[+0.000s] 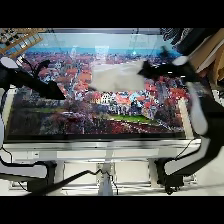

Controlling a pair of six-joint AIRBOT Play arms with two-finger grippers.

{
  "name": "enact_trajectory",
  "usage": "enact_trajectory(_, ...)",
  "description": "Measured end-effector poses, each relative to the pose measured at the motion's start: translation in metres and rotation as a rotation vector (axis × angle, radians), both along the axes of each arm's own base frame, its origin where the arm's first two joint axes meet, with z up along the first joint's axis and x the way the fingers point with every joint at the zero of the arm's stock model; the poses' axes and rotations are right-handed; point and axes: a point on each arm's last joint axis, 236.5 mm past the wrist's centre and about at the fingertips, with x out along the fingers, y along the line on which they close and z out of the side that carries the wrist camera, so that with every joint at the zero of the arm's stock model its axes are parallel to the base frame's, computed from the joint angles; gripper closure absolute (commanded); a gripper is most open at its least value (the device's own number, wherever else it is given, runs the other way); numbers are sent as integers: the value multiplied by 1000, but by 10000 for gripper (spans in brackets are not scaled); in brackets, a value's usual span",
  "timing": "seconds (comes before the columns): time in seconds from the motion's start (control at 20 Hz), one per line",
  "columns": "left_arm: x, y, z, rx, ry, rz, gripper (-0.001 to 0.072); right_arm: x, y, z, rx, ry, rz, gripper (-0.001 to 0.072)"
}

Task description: Fold the clothes and pants, and hang the long-sleeved shirts on hangers.

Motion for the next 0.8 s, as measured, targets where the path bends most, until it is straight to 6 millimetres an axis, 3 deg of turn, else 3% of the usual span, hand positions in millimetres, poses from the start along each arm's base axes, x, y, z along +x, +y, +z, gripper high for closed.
enact_trajectory(0.1, -2, 0, 3, -1, -4, -8, 570, -17, -65, 25, -58, -20, -136, 703)
enact_trajectory(0.2, -4, 0, 6, -3, -5, -16, 571, -51, -132, 35, -111, -8, -287, 704)
enact_trajectory(0.35, -7, 0, 9, -3, -7, -22, 571, -125, -228, 33, -165, 24, -557, 703)
enact_trajectory(0.45, -7, 0, 10, -3, -10, -23, 571, -181, -276, 21, -181, 68, -726, 703)
enact_trajectory(0.6, -8, -1, 11, -4, -11, -24, 574, -267, -317, -3, -190, 184, -914, 703)
enact_trajectory(0.75, -8, -1, 11, -3, -11, -24, 574, -338, -330, -25, -195, 335, -1015, 698)
enact_trajectory(0.8, -8, 0, 11, -3, -11, -24, 574, -359, -328, -32, -199, 400, -1027, 652)
